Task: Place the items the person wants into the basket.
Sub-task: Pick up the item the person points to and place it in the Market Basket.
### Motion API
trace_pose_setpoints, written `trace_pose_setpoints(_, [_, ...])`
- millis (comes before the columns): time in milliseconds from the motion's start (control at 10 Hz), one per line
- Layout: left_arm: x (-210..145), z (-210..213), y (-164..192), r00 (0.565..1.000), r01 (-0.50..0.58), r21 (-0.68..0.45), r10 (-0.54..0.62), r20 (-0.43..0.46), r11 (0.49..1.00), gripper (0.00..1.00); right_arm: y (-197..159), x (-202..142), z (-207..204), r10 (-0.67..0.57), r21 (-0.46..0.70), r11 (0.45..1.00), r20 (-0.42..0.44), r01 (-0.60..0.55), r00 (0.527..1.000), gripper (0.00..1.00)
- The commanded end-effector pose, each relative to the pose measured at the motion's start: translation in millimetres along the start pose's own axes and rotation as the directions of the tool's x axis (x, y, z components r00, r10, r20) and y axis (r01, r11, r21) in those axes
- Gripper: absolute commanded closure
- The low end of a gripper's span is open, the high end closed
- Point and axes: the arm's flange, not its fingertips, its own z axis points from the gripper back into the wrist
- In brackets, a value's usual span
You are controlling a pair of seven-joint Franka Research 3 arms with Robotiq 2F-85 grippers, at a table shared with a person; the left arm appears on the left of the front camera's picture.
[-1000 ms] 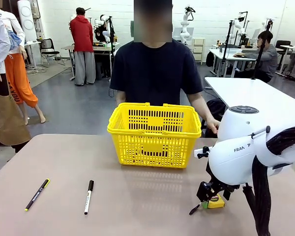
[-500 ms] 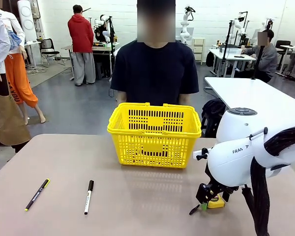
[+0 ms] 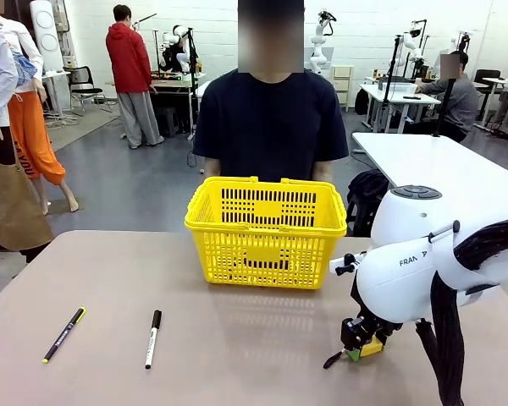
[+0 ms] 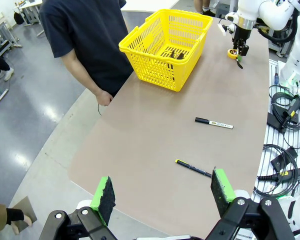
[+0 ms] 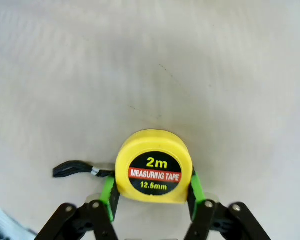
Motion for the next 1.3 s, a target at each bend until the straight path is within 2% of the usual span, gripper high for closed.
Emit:
trace_pose_setpoints(0, [-1.0, 0.6, -0.2, 1.0, 0.02, -0.002, -0.02, 0.024, 1.0, 0.0, -0.1, -4.3, -6.4, 0.022, -0.016, 1.0, 0.018, -0.022, 1.0, 1.0])
trace_pose_setpoints(100, [-1.0, 0.6, -0.2, 1.0, 0.02, -0.002, -0.02, 0.024, 1.0, 0.0, -0.1, -5.3, -5.1, 0.023, -0.021, 1.0, 0.025, -0.023, 0.999, 1.0])
trace_pose_setpoints(200, [-1.0, 0.6, -0.2, 1.0, 0.02, -0.002, -0.02, 0.024, 1.0, 0.0, 1.2, -8.7, 1.8, 0.029, -0.02, 0.999, 0.042, -0.029, 0.999, 0.93])
trace_pose_setpoints(300, [-1.0, 0.6, -0.2, 1.0, 0.02, -0.002, -0.02, 0.024, 1.0, 0.0, 9.0, -18.4, 27.8, 0.053, -0.007, 0.999, 0.071, -0.053, 0.996, 0.93])
trace_pose_setpoints(500, [-1.0, 0.6, -0.2, 1.0, 0.02, -0.002, -0.02, 0.024, 1.0, 0.0, 43.3, -47.2, 102.2, 0.148, -0.053, 0.988, 0.118, -0.142, 0.982, 0.93])
trace_pose_setpoints(700, [-1.0, 0.6, -0.2, 1.0, 0.02, -0.002, -0.02, 0.024, 1.0, 0.0, 74.2, -54.6, 185.5, 0.196, -0.116, 0.977, 0.167, -0.178, 0.966, 0.93])
trace_pose_setpoints(900, [-1.0, 0.6, -0.2, 1.0, 0.02, -0.002, -0.02, 0.024, 1.0, 0.0, 89.6, -27.4, 247.0, 0.22, -0.132, 0.972, 0.21, -0.195, 0.953, 0.93])
trace_pose_setpoints(1200, [-1.0, 0.6, -0.2, 1.0, 0.02, -0.002, -0.02, 0.024, 1.0, 0.0, 119.2, 36.7, 320.2, 0.391, -0.186, 0.92, 0.336, -0.346, 0.857, 0.93])
